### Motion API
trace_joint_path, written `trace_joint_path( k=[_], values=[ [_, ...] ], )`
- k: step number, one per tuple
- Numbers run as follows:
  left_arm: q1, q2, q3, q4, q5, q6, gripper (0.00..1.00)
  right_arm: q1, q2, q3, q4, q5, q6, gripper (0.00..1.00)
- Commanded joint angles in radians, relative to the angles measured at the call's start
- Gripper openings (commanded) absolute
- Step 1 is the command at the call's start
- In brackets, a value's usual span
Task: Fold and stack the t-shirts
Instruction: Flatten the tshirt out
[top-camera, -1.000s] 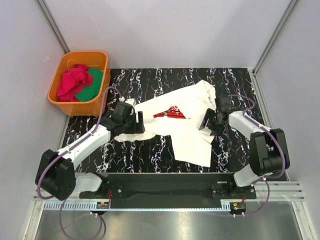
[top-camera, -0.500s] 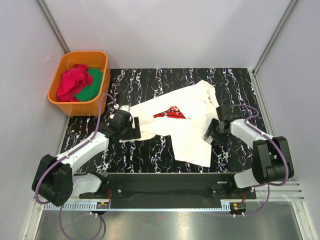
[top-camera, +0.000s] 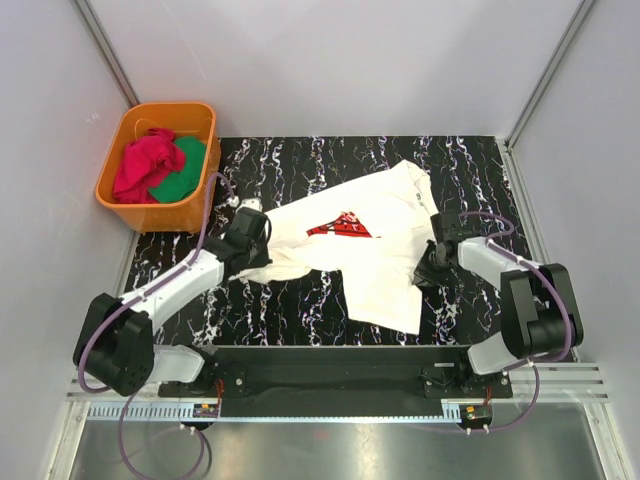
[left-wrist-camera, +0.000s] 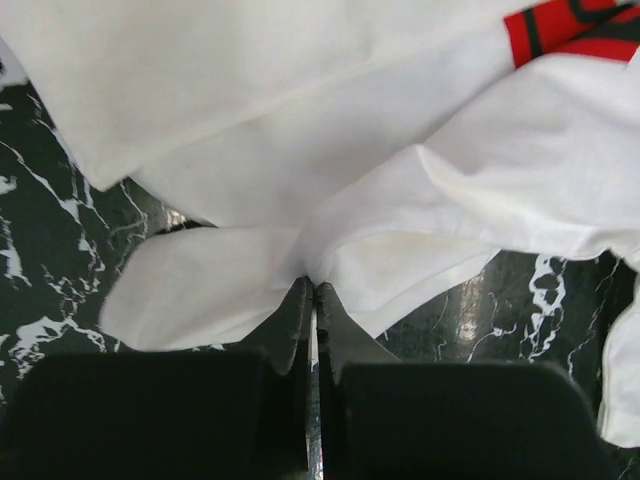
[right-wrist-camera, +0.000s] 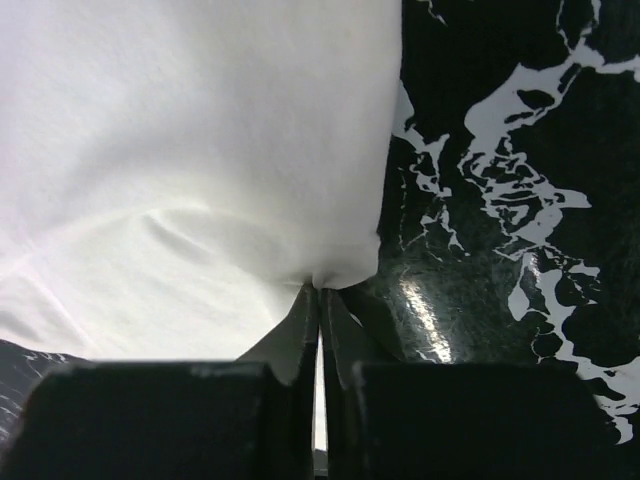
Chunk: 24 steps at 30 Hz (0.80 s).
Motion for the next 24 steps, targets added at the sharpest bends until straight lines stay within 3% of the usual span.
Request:
trace_joint_path(
  k=[1,4,6,8,11,13,14,16,20,21,24],
  values=[
    [-0.002,-0.030,0.138,-0.046,-0.143,0.015,0.00,-0.002,0.029,0.089,0.030,-0.020,0.018,0.00],
    [-0.057,-0.078,0.238,-0.165,-0.257,0.008,0.00,-0.002,-0.012,0.132,-0.062,0.060,0.012,0.00],
    [-0.171,-0.081,0.269,-0.244,-0.325,-0.022,0.00,-0.002,-0.045,0.145,-0.102,0.115,0.000,0.00],
    [-0.257,-0.061,0.274,-0.261,-0.306,-0.109,0.00,0.000,-0.057,0.158,-0.148,0.118,-0.005,0.00],
    [-0.469,0.003,0.237,-0.262,-0.260,-0.255,0.00,-0.002,-0.089,0.148,-0.159,0.098,0.003,0.00],
    [-0.539,0.037,0.220,-0.259,-0.253,-0.327,0.00,-0.002,-0.102,0.149,-0.177,0.104,-0.005,0.00],
    [-0.603,0.048,0.203,-0.259,-0.255,-0.339,0.05,-0.002,-0.106,0.151,-0.182,0.120,-0.009,0.01],
    [-0.656,0.037,0.188,-0.282,-0.258,-0.365,0.23,-0.007,-0.109,0.163,-0.200,0.135,-0.020,0.01],
    [-0.687,-0.148,0.148,-0.449,-0.346,-0.457,0.32,-0.014,-0.121,0.184,-0.206,0.132,-0.042,0.02],
    [-0.685,-0.267,0.114,-0.484,-0.362,-0.471,0.48,-0.014,-0.123,0.186,-0.200,0.131,-0.045,0.04],
    [-0.636,-0.434,0.061,-0.474,-0.396,-0.470,0.80,-0.013,-0.109,0.194,-0.174,0.098,-0.059,0.07]
  ],
)
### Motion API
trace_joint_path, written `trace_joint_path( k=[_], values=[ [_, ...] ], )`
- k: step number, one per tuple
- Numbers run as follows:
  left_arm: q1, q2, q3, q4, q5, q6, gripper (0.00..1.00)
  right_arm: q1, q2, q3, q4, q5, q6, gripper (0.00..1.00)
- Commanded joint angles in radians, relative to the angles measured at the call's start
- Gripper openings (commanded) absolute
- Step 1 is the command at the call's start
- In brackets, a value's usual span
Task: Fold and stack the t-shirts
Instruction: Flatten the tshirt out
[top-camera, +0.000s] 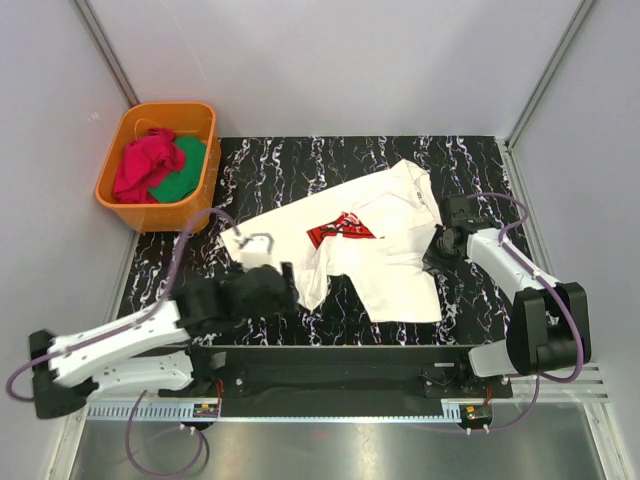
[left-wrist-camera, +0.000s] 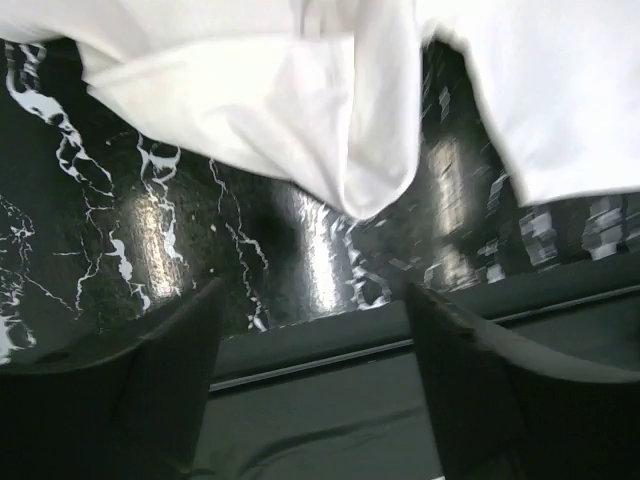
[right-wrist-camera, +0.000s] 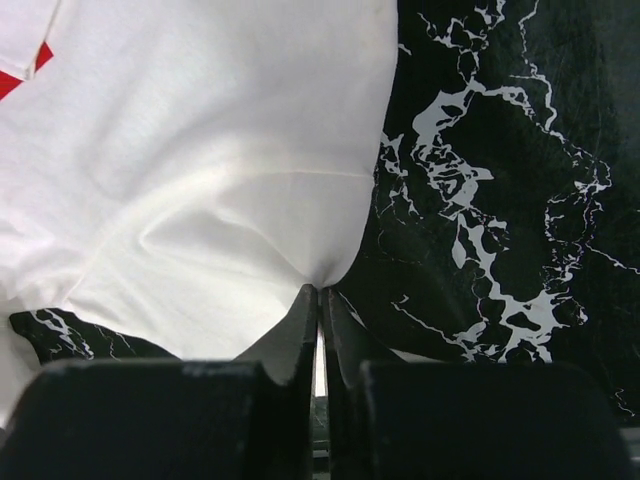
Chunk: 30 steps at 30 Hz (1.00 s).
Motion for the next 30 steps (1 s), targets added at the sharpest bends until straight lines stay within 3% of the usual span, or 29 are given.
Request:
trace_joint_path(
  k=[1,3,6,7,10,13,23,30],
  values=[
    [0.071,-0.183,-0.038,-0.024,-0.088,-0.028,0.84,-0.007,-0.014,0.054,0.019,-0.004,-0.035,0.08],
    [0.217,-0.193,-0.061,0.077,-0.003,0.048,0.85,-0.007,0.005,0.064,0.042,-0.052,-0.035,0.11],
    [0.384,-0.109,-0.047,0.224,0.206,0.203,0.75,-0.005,0.018,0.070,0.089,-0.139,-0.029,0.24],
    [0.404,-0.017,-0.006,0.240,0.264,0.245,0.66,-0.007,0.023,0.076,0.095,-0.152,-0.025,0.28],
    [0.415,0.184,0.129,0.269,0.324,0.292,0.51,-0.007,0.035,0.100,0.086,-0.159,-0.035,0.34],
    [0.398,0.336,0.201,0.257,0.342,0.286,0.44,-0.007,0.018,0.111,0.056,-0.123,-0.049,0.35],
    [0.343,0.551,0.281,0.229,0.243,0.213,0.42,-0.008,-0.063,0.070,0.028,-0.083,-0.071,0.37],
    [0.323,0.625,0.318,0.209,0.219,0.196,0.49,-0.008,-0.063,0.073,0.029,-0.096,-0.075,0.37]
  ],
)
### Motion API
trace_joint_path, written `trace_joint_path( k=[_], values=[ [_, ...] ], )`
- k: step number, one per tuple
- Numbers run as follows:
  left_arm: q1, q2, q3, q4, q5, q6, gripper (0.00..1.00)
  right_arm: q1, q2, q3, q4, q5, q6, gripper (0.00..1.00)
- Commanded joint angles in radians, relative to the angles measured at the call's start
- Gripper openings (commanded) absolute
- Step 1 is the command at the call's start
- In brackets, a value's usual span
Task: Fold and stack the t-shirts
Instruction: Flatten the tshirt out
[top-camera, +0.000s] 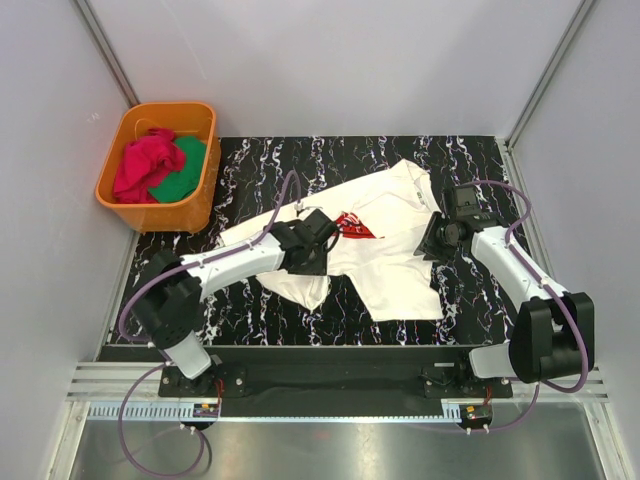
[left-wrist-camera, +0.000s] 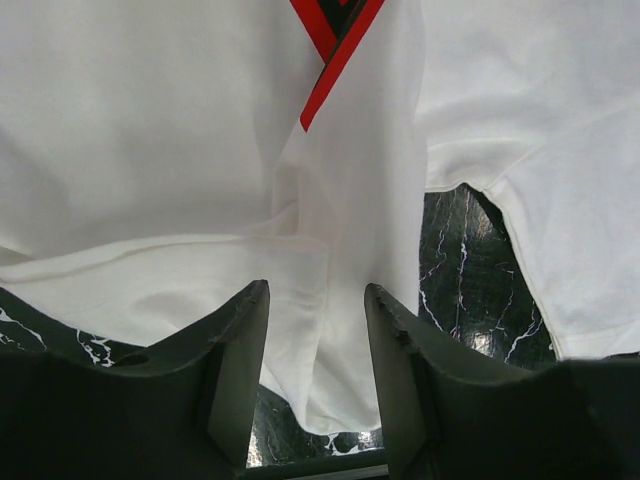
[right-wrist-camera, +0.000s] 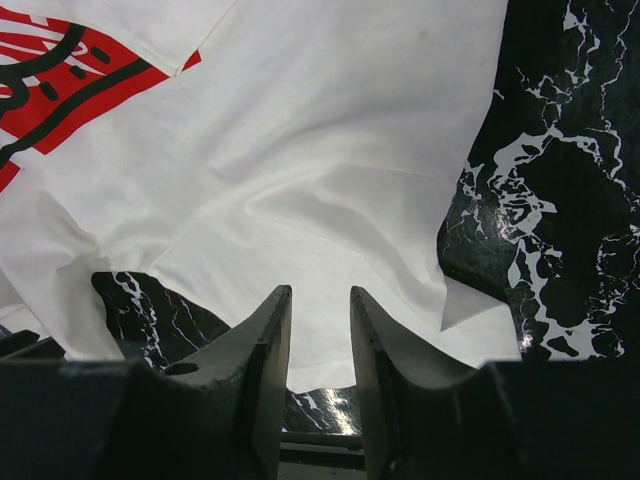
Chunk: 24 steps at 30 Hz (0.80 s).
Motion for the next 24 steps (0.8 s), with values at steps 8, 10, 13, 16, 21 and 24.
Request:
trace_joint_path(
  k=[8,10,13,16,21,24],
  values=[
    [-0.010,0.050,0.032,0.010,-0.072,-0.021,0.42,-0.010,-0.026,0.000,0.006,-0.001,-0.020,0.37],
    [-0.010,0.042,0.020,0.021,-0.072,-0.024,0.41,-0.014,-0.027,-0.008,0.009,-0.001,-0.023,0.37],
    [-0.010,0.060,0.025,0.022,-0.070,-0.013,0.38,-0.017,-0.026,-0.014,0.014,-0.009,-0.026,0.37],
    [-0.010,0.074,0.020,0.030,-0.070,-0.010,0.34,-0.017,-0.023,-0.016,0.014,-0.014,-0.025,0.37],
    [-0.002,0.057,0.002,0.042,-0.082,-0.006,0.17,-0.019,-0.029,-0.020,0.005,-0.009,-0.022,0.38],
    [-0.002,0.022,-0.001,0.019,-0.113,-0.013,0.00,-0.020,-0.024,-0.029,-0.004,-0.001,-0.018,0.42]
  ],
)
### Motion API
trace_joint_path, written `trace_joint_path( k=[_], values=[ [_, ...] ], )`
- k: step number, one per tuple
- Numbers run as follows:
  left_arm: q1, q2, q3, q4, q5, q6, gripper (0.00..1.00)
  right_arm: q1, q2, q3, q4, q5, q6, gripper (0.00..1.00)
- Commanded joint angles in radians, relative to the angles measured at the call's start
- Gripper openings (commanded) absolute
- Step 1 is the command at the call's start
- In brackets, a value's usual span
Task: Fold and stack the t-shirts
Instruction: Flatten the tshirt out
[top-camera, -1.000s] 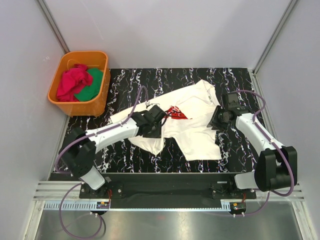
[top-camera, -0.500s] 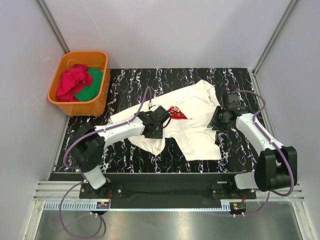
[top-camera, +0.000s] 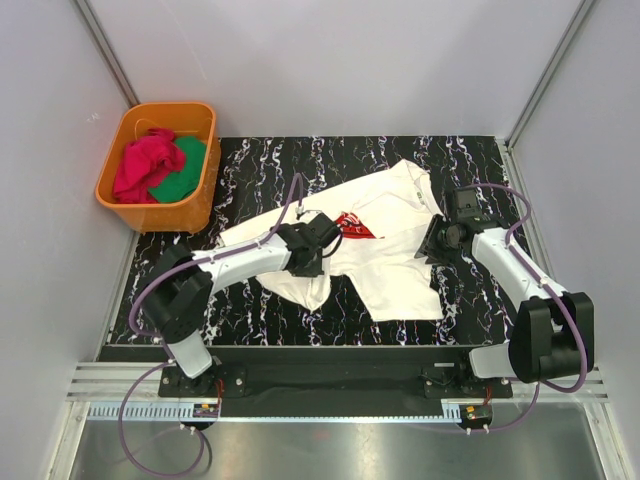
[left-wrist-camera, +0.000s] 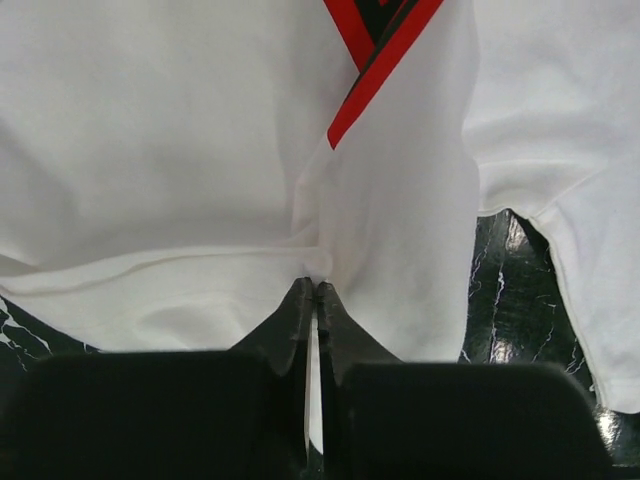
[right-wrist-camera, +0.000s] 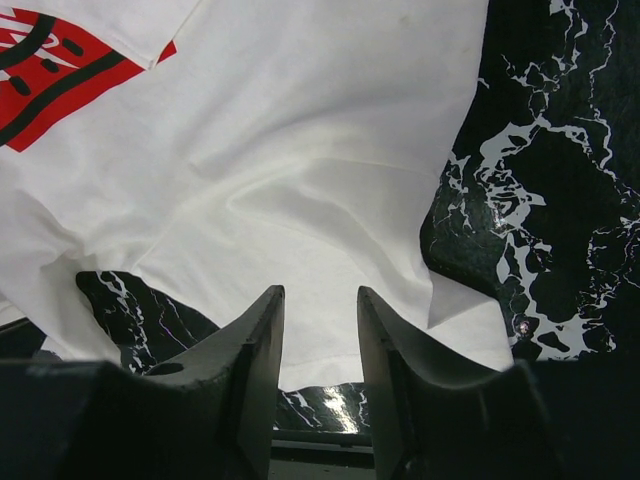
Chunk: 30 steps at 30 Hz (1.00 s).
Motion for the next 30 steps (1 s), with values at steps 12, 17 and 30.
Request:
trace_joint_path(
  k=[12,17,30],
  values=[
    [0.004,-0.559,-0.294,-0.113,-0.246,-0.137,0.00,-0.015,0.048,-0.063,-0.050,0.029,0.029,0.56],
    [0.009,-0.762,-0.369,-0.153,-0.343,-0.178,0.00,-0.016,0.072,-0.109,-0.020,0.011,0.058,0.45],
    [0.012,-0.999,-0.242,-0.228,-0.544,-0.023,0.00,0.109,0.424,0.074,0.221,-0.101,0.176,0.38]
  ],
)
